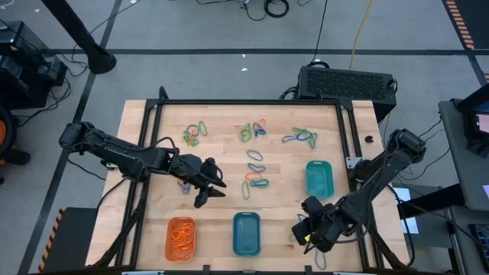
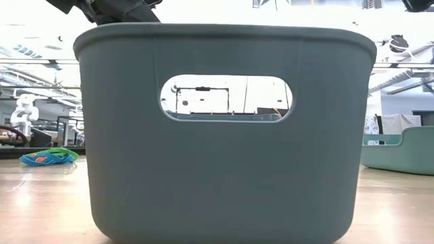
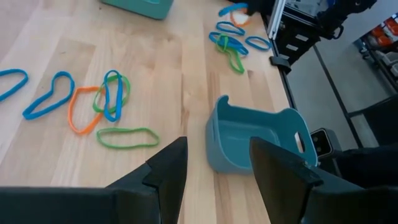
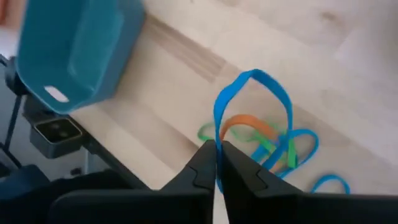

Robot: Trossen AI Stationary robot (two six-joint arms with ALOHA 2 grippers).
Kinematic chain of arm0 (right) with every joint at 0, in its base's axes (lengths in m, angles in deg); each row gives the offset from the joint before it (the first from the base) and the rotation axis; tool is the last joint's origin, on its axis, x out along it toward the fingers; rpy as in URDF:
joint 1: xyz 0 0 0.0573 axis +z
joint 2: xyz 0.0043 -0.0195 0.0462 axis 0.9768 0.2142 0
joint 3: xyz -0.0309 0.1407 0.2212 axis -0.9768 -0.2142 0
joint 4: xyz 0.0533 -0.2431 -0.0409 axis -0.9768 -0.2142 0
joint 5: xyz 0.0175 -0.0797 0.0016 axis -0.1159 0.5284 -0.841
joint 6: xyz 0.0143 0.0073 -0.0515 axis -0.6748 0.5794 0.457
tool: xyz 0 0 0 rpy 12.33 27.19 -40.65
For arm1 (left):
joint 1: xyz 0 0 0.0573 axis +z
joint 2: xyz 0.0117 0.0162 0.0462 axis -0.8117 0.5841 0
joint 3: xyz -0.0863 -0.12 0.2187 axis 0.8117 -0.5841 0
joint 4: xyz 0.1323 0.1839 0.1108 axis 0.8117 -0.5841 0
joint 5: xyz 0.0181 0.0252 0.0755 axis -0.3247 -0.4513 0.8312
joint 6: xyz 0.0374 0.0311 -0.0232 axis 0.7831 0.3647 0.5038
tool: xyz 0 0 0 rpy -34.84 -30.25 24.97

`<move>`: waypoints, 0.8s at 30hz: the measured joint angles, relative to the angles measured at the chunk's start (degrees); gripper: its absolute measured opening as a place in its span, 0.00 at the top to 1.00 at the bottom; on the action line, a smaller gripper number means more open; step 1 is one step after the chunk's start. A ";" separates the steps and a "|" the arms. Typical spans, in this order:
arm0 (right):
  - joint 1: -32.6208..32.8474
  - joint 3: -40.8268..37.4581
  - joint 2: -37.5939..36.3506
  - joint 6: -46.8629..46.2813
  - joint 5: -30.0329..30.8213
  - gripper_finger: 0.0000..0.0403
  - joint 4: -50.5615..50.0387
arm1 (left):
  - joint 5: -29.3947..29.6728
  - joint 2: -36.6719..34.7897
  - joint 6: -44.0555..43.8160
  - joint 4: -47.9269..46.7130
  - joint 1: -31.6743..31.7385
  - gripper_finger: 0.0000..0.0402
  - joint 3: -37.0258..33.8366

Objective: Sort rubber bands into baskets
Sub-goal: Put the orange rubber band into the orange bin

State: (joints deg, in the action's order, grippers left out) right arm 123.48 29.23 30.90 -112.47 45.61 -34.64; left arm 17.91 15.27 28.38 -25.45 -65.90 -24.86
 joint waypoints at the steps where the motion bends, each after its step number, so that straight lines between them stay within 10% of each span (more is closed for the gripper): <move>1: -0.18 0.00 0.09 -0.06 -1.12 0.95 0.07 | 0.00 0.00 0.00 0.12 0.00 0.55 0.00; 8: -0.80 0.00 0.09 -4.08 -8.66 0.79 -5.29 | 0.00 0.00 -0.20 0.76 0.00 0.55 0.00; 24: -1.71 0.07 0.22 -8.12 -5.42 0.65 -1.14 | -0.28 0.00 -1.51 0.76 -1.16 0.55 0.00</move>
State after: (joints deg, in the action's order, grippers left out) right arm 121.77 29.30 31.13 -120.59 40.19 -35.78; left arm 17.62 15.27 26.87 -24.69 -67.06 -24.86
